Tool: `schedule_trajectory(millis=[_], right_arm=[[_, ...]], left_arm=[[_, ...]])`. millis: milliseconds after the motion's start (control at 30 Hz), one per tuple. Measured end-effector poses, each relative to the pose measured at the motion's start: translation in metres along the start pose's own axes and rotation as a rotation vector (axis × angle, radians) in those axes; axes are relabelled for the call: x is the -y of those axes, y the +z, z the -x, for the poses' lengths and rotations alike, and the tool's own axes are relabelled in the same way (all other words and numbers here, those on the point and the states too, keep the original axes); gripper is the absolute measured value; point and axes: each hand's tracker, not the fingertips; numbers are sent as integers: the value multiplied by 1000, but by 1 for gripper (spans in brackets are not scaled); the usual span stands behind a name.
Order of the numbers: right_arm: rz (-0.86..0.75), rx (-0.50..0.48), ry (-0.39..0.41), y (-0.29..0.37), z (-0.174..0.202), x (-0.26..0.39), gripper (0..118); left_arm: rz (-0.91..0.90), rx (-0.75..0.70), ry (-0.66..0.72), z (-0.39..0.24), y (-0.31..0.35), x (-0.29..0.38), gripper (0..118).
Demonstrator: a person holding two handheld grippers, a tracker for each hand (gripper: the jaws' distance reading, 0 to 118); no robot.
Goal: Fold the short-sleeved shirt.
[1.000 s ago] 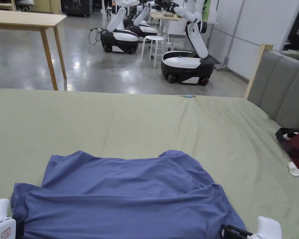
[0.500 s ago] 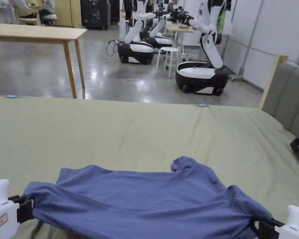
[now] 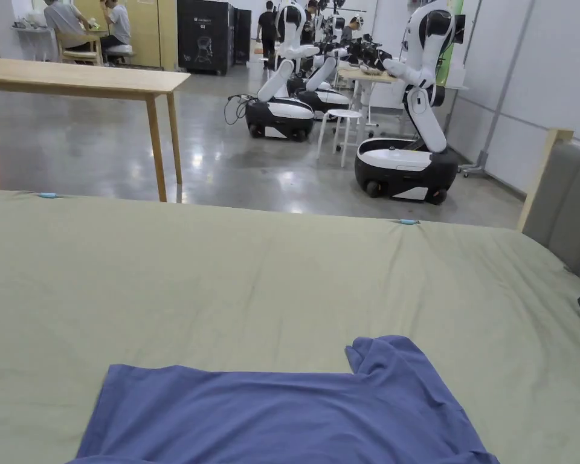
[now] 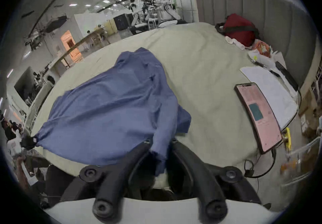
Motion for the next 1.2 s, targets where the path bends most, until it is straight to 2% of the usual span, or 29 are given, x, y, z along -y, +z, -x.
schedule_trajectory(millis=[33, 67, 100, 200, 333, 433, 467, 500, 533, 567, 600, 633, 667, 733, 933, 967, 1000, 1033, 1067, 1133, 1200], right_arm=[[-38, 18, 26, 7, 5, -3, 78], [-89, 33, 59, 16, 10, -6, 101], [-141, 35, 84, 24, 14, -10, 112], [-328, -17, 164, 54, 39, -31, 112], [-523, -70, 287, 69, 88, -51, 112], [-585, -49, 382, 60, 125, -57, 112], [-583, -92, 398, 57, 134, -59, 109], [-575, -135, 390, 51, 140, -61, 92], [-564, -119, 375, 46, 146, -62, 56], [-550, -99, 368, 40, 152, -63, 14], [-558, -100, 370, 37, 154, -62, 0], [-544, -122, 360, 35, 151, -64, 0], [-531, -157, 344, 33, 151, -64, 0], [-538, -150, 336, 29, 151, -65, 0], [-472, -150, 342, 5, 146, -72, 0], [-461, -146, 342, -1, 145, -73, 0], [-447, -142, 342, -5, 143, -74, 0], [-429, -136, 342, -11, 143, -75, 0], [-416, -132, 340, -16, 140, -76, 0], [-383, -118, 335, -24, 133, -78, 0], [-356, -101, 321, -31, 126, -81, 1]], left_arm=[[-48, -52, -45, -8, 9, -1, 93], [-82, -93, -59, -13, 17, -3, 114], [-136, -98, -72, -18, 26, -6, 115], [-301, -64, -208, -46, 56, -31, 115], [-429, -70, -450, -90, 53, -51, 115], [-402, -67, -545, -122, 31, -61, 115], [-398, -81, -555, -130, 23, -62, 114], [-390, -83, -553, -134, 15, -64, 109], [-375, -71, -540, -136, 10, -66, 96], [-343, -57, -518, -137, 3, -67, 67], [-323, -56, -499, -136, -5, -69, 15], [-318, -55, -493, -133, -10, -68, 5], [-288, -16, -479, -129, -16, -69, 5], [-236, -7, -444, -122, -29, -68, 5], [-102, -87, -415, -91, -88, -104, 5], [-100, -96, -407, -87, -100, -117, 13], [-100, -106, -399, -82, -112, -127, 47], [-97, -117, -385, -74, -128, -139, 89], [-39, -143, -368, -67, -149, -152, 116], [-1, -159, -393, -57, -188, -172, 116], [102, -256, -451, -49, -222, -182, 116]])
